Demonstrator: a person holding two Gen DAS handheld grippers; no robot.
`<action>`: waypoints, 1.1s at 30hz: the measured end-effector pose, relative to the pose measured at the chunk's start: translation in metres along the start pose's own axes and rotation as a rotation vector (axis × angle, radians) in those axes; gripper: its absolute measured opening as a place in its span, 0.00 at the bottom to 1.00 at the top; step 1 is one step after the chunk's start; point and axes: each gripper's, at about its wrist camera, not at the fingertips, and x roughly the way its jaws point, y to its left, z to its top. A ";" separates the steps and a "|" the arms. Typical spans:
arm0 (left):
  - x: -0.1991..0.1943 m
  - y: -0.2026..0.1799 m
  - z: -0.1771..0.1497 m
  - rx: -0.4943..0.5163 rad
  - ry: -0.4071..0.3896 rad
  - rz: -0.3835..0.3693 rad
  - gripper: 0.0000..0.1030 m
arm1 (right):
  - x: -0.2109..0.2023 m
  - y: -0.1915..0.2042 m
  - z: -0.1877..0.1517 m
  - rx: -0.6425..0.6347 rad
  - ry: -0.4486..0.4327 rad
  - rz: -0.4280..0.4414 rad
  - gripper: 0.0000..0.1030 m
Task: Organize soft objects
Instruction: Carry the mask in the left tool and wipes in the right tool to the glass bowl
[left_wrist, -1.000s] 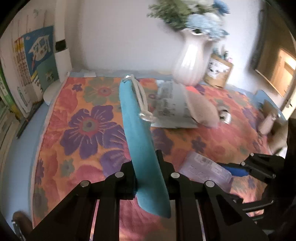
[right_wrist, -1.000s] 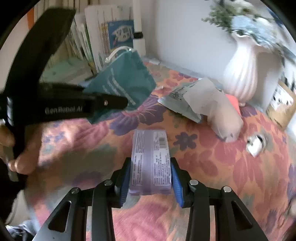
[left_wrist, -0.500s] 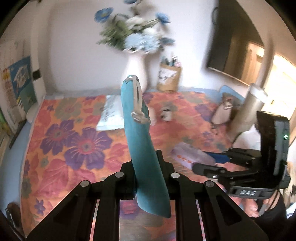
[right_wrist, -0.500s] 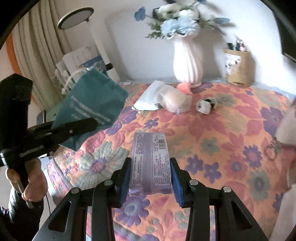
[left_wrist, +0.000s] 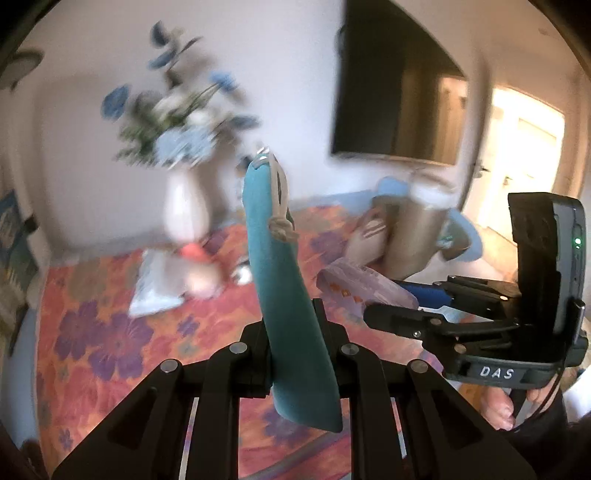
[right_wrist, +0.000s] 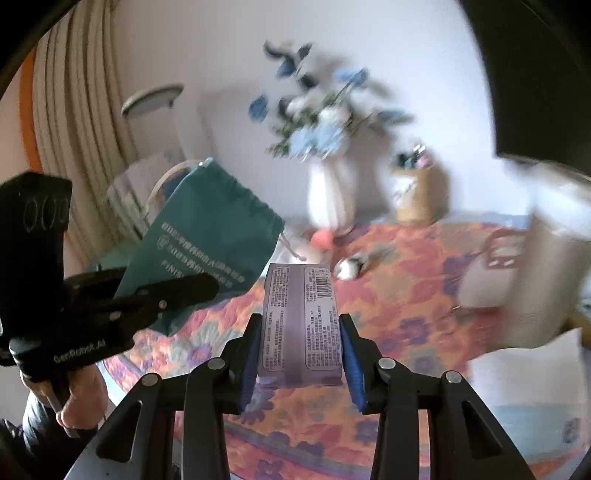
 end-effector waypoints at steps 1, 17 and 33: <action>0.000 -0.007 0.006 0.011 -0.010 -0.012 0.13 | -0.009 -0.004 0.002 0.009 -0.015 -0.015 0.38; 0.051 -0.169 0.115 0.199 -0.059 -0.246 0.13 | -0.163 -0.134 0.025 0.244 -0.226 -0.375 0.38; 0.224 -0.246 0.153 0.084 0.118 -0.207 0.13 | -0.125 -0.341 0.022 0.733 -0.145 -0.402 0.38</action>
